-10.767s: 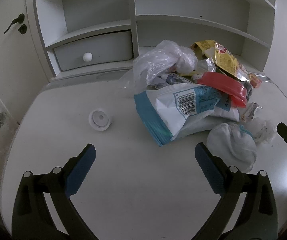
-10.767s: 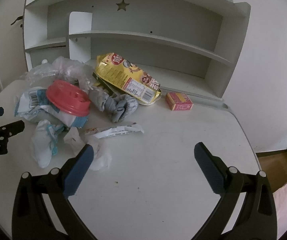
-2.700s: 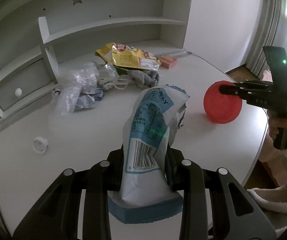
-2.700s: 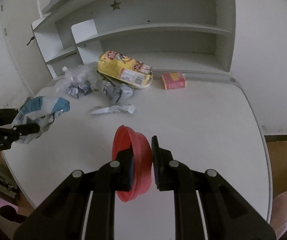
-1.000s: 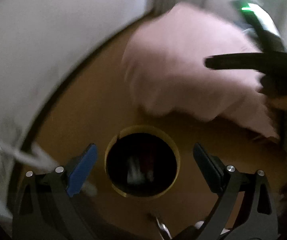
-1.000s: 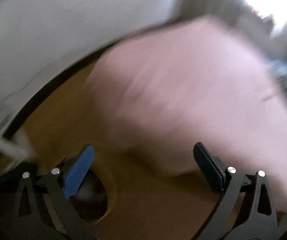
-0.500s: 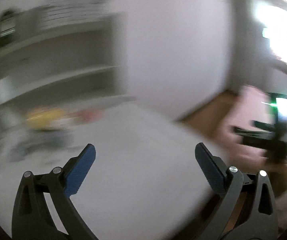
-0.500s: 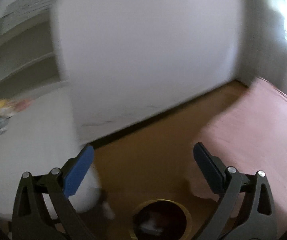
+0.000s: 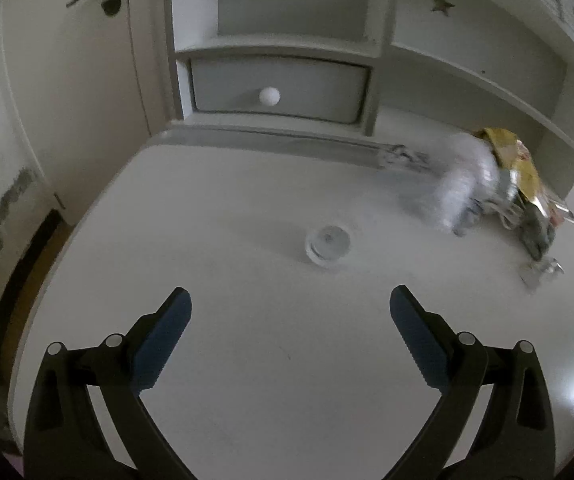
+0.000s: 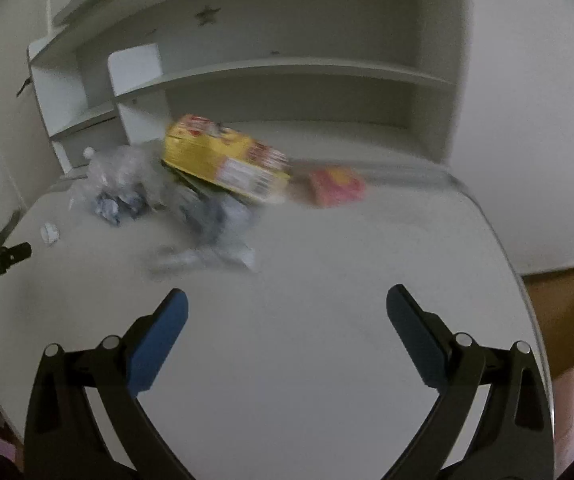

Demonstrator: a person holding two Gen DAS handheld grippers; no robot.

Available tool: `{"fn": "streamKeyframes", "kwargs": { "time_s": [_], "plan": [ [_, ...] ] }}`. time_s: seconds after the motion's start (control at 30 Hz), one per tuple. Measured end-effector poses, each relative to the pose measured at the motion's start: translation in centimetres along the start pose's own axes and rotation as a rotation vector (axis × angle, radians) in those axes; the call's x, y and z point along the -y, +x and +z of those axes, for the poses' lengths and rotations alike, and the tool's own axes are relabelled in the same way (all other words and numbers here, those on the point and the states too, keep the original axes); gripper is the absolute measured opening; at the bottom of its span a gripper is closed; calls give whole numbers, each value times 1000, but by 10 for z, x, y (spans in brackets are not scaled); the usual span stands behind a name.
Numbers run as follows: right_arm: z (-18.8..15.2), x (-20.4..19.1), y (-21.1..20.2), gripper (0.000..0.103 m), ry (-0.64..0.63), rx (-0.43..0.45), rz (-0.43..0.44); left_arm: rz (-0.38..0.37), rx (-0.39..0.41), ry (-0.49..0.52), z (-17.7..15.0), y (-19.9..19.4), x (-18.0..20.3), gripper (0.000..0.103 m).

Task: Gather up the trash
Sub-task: 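Grasp white tape roll with left gripper while right gripper grasps grey sock, then carry the tape roll and grey sock over the bin with both grippers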

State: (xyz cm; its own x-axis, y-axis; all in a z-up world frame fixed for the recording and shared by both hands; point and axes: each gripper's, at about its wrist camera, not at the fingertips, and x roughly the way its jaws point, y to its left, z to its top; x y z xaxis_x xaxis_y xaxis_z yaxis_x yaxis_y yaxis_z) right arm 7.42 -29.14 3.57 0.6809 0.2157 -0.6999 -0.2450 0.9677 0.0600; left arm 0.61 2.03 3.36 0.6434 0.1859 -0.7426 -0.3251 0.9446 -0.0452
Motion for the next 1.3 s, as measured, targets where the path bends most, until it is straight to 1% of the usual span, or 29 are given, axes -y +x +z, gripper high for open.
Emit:
{"fn": "streamKeyframes", "kwargs": {
  "time_s": [0.1, 0.13, 0.2, 0.23, 0.27, 0.3, 0.33, 0.37, 0.4, 0.43, 0.47, 0.5, 0.53, 0.6, 0.77, 0.87, 0.93, 1.0, 1.07, 1.13, 1.2, 1.3],
  "plan": [
    [22, -12, 18, 96, -29, -20, 19, -55, -24, -4, 8, 16, -3, 96],
    [27, -14, 21, 96, -35, -28, 21, -63, -28, -1, 8, 18, -5, 96],
    [40, -23, 46, 96, -42, -56, 20, -83, -42, 25, 11, 29, -2, 96],
    [43, -25, 54, 96, -43, -75, 19, -87, -46, 36, 16, 38, -7, 96],
    [45, -28, 66, 96, -41, -111, 18, -92, -62, 43, 19, 43, -4, 94],
    [47, -28, 72, 96, -34, -129, 23, -94, -64, 43, 20, 46, -4, 90],
    [48, -28, 78, 94, -26, -143, 32, -78, -62, 48, 23, 47, -3, 86],
    [49, -29, 83, 93, -15, -156, 49, -58, -61, 54, 26, 52, -4, 79],
    [51, -29, 86, 86, -12, -159, 57, -45, -61, 62, 26, 54, -4, 73],
    [52, -30, 88, 73, -13, -160, 60, -38, -59, 69, 25, 55, -5, 68],
    [52, -31, 91, 64, -14, -167, 70, -32, -55, 80, 25, 54, -4, 52],
    [53, -32, 92, 53, -16, -161, 75, -39, -48, 84, 25, 52, -4, 30],
    [53, -33, 91, 36, -21, -156, 76, -50, -45, 80, 24, 51, -5, 30],
    [53, -32, 87, 31, -8, -140, 102, -81, -41, 69, 23, 47, -7, 30],
    [55, -28, 52, 30, -5, -60, 94, -127, -16, 73, 20, 32, -3, 30],
    [53, -25, 30, 30, 4, -30, 113, -140, 13, 89, 20, 16, 4, 30],
    [46, -21, 11, 30, 17, -5, 133, -153, 31, 104, 19, 3, 11, 30],
    [32, -20, 2, 30, 24, -16, 143, -162, 36, 117, 15, -2, 17, 30],
    [16, -18, 6, 30, 37, -53, 136, -175, 30, 132, 10, -6, 24, 30],
    [10, -13, 9, 30, 61, -73, 147, -190, 24, 150, 6, -8, 33, 30],
    [-1, -8, 1, 30, 65, -70, 144, -196, 31, 175, 2, -13, 42, 30],
    [-7, -4, -2, 30, 63, -75, 142, -217, 31, 193, -2, -19, 54, 30]
  ]
}}
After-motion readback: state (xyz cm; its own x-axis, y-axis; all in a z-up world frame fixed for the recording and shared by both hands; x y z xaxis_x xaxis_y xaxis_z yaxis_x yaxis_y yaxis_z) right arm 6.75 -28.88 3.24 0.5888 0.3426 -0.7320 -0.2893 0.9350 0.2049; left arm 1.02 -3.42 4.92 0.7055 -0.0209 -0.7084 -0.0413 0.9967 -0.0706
